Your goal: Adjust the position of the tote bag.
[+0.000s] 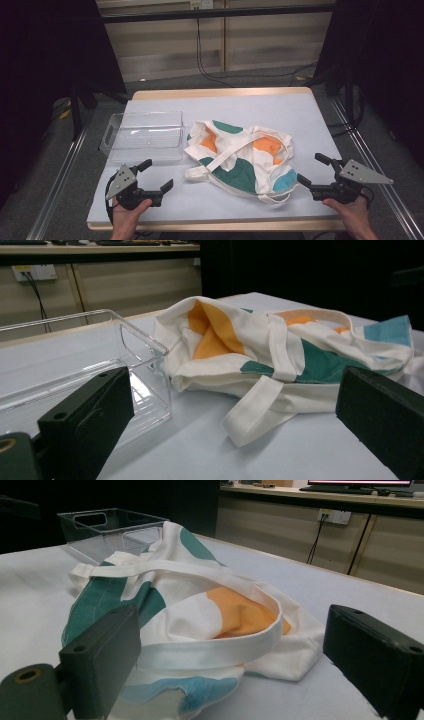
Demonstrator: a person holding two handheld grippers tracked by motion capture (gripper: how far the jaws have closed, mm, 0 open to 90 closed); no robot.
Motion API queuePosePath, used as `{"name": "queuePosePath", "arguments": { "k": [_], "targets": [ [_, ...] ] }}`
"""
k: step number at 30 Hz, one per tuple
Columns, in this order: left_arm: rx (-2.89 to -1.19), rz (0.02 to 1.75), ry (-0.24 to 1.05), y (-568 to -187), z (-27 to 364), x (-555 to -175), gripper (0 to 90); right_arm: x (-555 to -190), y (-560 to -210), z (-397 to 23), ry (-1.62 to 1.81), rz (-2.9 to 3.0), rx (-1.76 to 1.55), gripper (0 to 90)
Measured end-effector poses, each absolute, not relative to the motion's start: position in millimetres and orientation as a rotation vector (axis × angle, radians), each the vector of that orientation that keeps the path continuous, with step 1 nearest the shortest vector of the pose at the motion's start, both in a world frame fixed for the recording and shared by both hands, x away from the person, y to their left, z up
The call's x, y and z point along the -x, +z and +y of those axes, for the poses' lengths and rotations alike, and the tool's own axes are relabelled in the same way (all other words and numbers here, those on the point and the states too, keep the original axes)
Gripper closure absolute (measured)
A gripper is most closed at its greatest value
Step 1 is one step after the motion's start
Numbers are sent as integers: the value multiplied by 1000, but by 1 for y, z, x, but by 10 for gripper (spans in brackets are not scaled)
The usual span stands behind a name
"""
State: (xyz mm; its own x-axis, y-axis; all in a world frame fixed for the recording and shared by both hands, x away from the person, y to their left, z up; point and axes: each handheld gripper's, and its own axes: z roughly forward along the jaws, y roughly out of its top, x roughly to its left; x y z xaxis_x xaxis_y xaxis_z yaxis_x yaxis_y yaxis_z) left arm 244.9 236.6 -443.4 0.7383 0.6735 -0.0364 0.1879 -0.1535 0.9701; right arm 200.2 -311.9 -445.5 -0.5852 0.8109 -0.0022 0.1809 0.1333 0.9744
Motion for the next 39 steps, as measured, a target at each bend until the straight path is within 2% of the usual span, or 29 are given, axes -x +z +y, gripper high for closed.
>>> {"name": "queuePosePath", "arguments": {
  "k": [5, 6, 7, 8, 17, 20, 28, 39],
  "targets": [
    [-1746, 692, 463, -447, 236, -247, 26, -202, -446, -310, 1476, 1891, -939, 123],
    [-1748, 695, 451, -447, 236, -248, 32, -201, -445, -310, 1477, 1902, -945, 181],
    [-1748, 695, 451, -447, 236, -248, 41, -201, -445, -310, 1477, 1902, -945, 181],
    [-1755, 729, 423, -448, 237, -248, 65, -203, -444, -309, 1498, 1935, -935, 227],
    [-1770, 731, 429, -449, 235, -248, 65, -208, -441, -298, 1518, 2035, -899, 337],
    [-1778, 737, 427, -449, 234, -249, 68, -211, -441, -292, 1530, 2092, -887, 418],
    [-1811, 683, 400, -450, 229, -255, 71, -219, -439, -278, 1539, 2221, -901, 503],
    [-1826, 681, 394, -449, 231, -250, 79, -222, -440, -259, 1503, 2376, -839, 557]
  ]
}}
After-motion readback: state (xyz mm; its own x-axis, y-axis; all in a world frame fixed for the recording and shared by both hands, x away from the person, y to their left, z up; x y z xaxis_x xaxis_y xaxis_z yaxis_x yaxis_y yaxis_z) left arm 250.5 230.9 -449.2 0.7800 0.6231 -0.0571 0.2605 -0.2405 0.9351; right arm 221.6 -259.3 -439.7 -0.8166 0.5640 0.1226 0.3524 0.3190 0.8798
